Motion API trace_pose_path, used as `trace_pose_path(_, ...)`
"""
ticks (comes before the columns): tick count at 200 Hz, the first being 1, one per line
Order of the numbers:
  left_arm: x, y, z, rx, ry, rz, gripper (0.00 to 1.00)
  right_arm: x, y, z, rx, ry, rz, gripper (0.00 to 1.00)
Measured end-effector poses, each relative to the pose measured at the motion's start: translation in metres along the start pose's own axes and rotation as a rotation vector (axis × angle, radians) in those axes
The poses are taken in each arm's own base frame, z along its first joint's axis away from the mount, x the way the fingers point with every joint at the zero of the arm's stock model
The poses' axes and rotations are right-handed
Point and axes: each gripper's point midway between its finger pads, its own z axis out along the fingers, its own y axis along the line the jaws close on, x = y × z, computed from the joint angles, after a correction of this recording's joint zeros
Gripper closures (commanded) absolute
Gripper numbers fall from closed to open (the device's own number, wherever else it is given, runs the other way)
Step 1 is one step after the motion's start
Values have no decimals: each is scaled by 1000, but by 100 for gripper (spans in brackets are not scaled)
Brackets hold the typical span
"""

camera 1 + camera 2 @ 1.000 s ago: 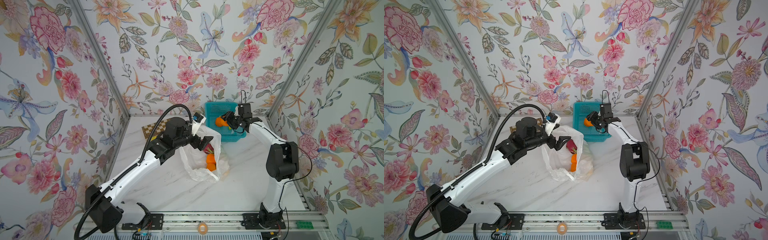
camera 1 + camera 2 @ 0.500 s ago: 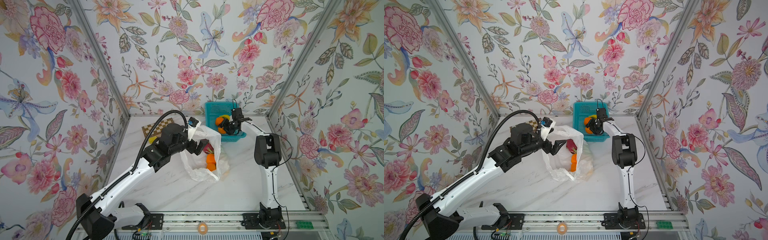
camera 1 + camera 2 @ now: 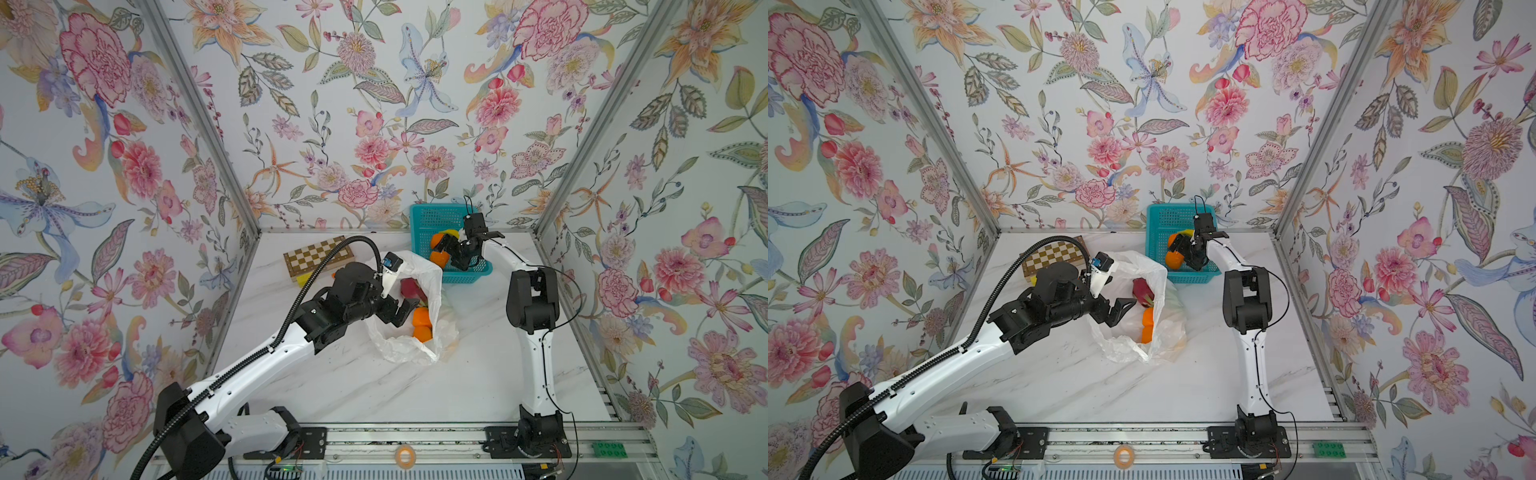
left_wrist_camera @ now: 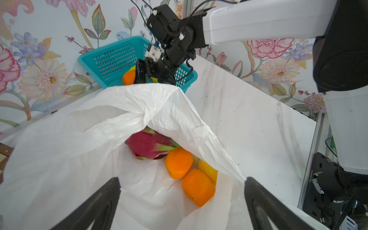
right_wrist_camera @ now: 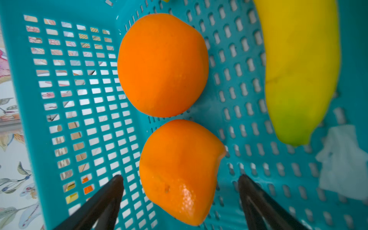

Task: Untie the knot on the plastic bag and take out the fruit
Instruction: 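Carry the orange with the right gripper into the teal basket and release, then return the right gripper to the bag while the left gripper reaches inside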

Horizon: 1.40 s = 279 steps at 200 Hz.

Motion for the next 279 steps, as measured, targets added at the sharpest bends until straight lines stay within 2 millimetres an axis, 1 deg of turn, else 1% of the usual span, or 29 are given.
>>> trace_pose_path(17,11,2,9,-6,33,-33,5,-3,3,-14,0,-12,-17,5)
trace_pose_path(31,18,4,18,-12,57,-57,6,-8,10,-34,-10,-36,-38,5)
trace_pose_path(50,28,9,29,-31,86,-81,7,-11,27,-76,-35,-83,-75,4)
trace_pose_path(74,40,13,42,-49,115,-113,6,-11,55,-141,-88,-172,-134,3)
trace_pose_path(86,47,15,46,-62,133,-130,6,-5,68,-172,-117,-209,-169,1)
trace_pose_path(101,55,18,51,-78,152,-151,6,8,80,-204,-141,-245,-217,1)
trace_pose_path(114,63,21,53,-93,159,-170,5,26,87,-223,-158,-258,-259,1)
trace_pose_path(128,72,25,55,-114,164,-188,5,49,92,-234,-170,-251,-297,1)
trace_pose_path(141,82,29,56,-137,172,-201,5,75,91,-238,-173,-230,-324,1)
trace_pose_path(158,91,34,57,-165,179,-214,5,107,85,-239,-163,-198,-353,1)
trace_pose_path(179,94,39,61,-189,170,-231,5,146,74,-236,-151,-151,-385,1)
trace_pose_path(198,94,41,68,-200,160,-248,5,173,61,-229,-136,-103,-401,1)
trace_pose_path(214,98,44,76,-213,160,-258,5,189,49,-221,-115,-61,-403,1)
trace_pose_path(226,103,46,83,-218,165,-264,5,197,44,-215,-104,-37,-409,1)
trace_pose_path(251,117,48,101,-223,193,-268,6,207,48,-204,-120,17,-437,1)
trace_pose_path(262,123,50,109,-226,204,-278,6,212,48,-194,-121,55,-445,7)
trace_pose_path(279,131,55,120,-236,212,-297,7,218,44,-175,-98,107,-461,21)
